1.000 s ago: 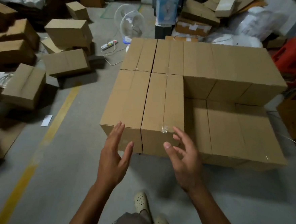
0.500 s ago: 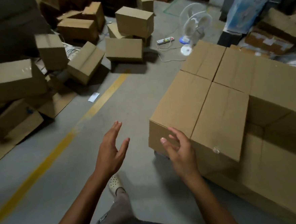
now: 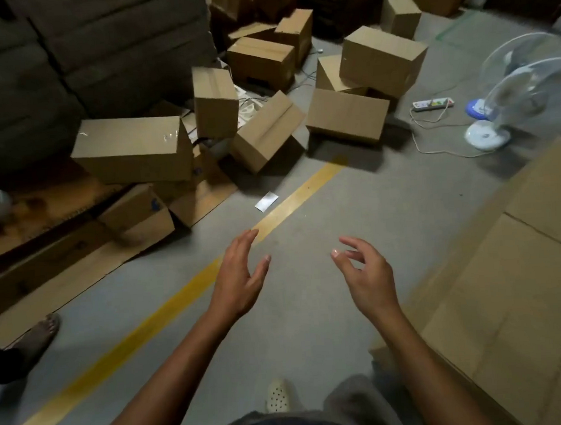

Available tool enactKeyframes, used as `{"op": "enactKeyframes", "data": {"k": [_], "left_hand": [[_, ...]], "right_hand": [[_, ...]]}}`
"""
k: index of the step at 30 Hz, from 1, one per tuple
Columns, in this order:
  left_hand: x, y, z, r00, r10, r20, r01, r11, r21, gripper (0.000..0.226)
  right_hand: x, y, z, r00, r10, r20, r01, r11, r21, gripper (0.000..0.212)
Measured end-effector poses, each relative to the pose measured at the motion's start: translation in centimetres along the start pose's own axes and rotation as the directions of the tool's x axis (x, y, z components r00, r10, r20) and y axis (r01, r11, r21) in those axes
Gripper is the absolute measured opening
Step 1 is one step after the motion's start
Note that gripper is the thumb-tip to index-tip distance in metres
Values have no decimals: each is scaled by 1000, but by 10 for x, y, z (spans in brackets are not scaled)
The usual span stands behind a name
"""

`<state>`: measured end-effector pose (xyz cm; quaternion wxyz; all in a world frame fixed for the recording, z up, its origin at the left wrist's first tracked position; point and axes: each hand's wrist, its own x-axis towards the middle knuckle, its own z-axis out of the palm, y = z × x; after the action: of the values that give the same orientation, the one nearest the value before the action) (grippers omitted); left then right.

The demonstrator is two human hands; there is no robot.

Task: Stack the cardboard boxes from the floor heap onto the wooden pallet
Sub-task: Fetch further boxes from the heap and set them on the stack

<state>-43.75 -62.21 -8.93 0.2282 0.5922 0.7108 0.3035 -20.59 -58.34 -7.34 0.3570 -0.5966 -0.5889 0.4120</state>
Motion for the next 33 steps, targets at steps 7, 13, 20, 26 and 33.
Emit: {"op": "enactKeyframes", "data": {"k": [7, 13, 20, 26, 33], "left_hand": [[150, -32, -5, 997, -59, -43, 59, 998, 9, 57], [302, -45, 10, 993, -75, -90, 77, 997, 21, 56], [475, -34, 4, 983, -154, -105, 157, 987, 19, 54], [607, -55, -5, 982, -172, -81, 173, 985, 8, 53], [770, -129, 7, 958, -286, 23, 286, 954, -92, 48]], "right_hand": [[150, -11, 40, 999, 19, 51, -17, 999, -36, 29], [312, -11, 69, 995, 33, 90, -32, 999, -8, 33], [495, -36, 89, 977, 141, 160, -155, 985, 77, 36], [629, -45, 128, 899, 384, 209, -430, 864, 261, 29], [764, -24, 205, 755, 617, 221, -653, 674, 346, 43]]}}
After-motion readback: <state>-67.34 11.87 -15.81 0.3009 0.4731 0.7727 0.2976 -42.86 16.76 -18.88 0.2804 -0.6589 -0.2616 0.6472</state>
